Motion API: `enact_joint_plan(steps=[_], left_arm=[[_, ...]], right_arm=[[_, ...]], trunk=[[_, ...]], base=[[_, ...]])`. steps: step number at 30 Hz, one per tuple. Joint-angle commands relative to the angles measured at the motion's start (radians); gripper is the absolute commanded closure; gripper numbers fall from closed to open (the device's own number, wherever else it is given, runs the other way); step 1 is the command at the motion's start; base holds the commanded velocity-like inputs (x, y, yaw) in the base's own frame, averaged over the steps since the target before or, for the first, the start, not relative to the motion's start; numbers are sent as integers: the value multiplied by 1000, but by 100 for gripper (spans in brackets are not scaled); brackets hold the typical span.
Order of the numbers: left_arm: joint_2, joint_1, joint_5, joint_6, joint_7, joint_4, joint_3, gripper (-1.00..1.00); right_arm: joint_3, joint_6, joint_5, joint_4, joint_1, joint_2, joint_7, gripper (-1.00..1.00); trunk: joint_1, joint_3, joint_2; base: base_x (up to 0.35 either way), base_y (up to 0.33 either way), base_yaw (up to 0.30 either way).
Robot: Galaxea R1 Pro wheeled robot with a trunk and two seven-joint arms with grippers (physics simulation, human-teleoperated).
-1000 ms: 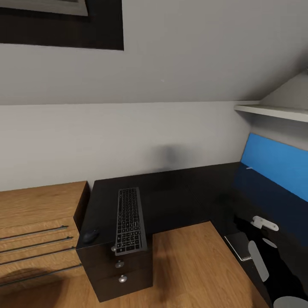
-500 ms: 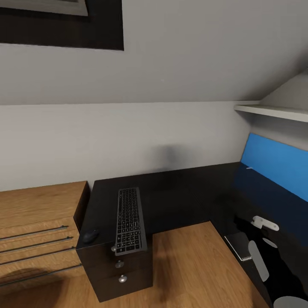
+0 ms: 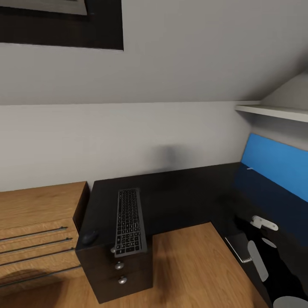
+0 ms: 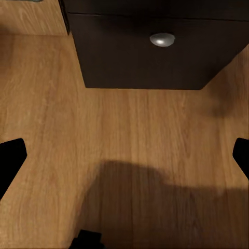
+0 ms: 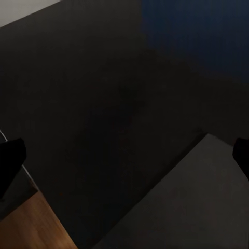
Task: In the bedroom, organize the workspace by keeping the computer under the desk, ensuring the monitor is on the desk, placing the keyboard on the desk next to the monitor, placing the mouse on the desk next to the keyboard, moving the folder from the swivel chair onto the desk next to the mouse, stacking the notebook on top of the folder with the pen on top of the notebook, and positioning the swivel chair next to the desk.
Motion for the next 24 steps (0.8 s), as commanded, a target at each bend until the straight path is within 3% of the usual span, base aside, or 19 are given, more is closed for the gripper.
enact_joint_plan(steps=[1,12,18,24], left_arm=[[1,-1,2,-3,8,2,-9,-100],[2,-1,0,-4,8,12,-7,-100],[1,-1,-1,-4,7,13,-9,-100],[-1,-1,-2,-4,7,10,-8,-100]], right_arm=[[1,4,-9,-2,-1,0,-5,-100],[1,-5,-1,50,-1,-2,-8,-100],[-1,-74,43,133,-2,-10,-13,-100],[-3,-128,78,392,-63,-78,-12,-100]], trunk=[[0,-1,-1],[0,-1,-1],[0,-1,-1],[0,-1,-1]], base=[[212,0,0],[280,0,0],[87,0,0],[17,0,0]])
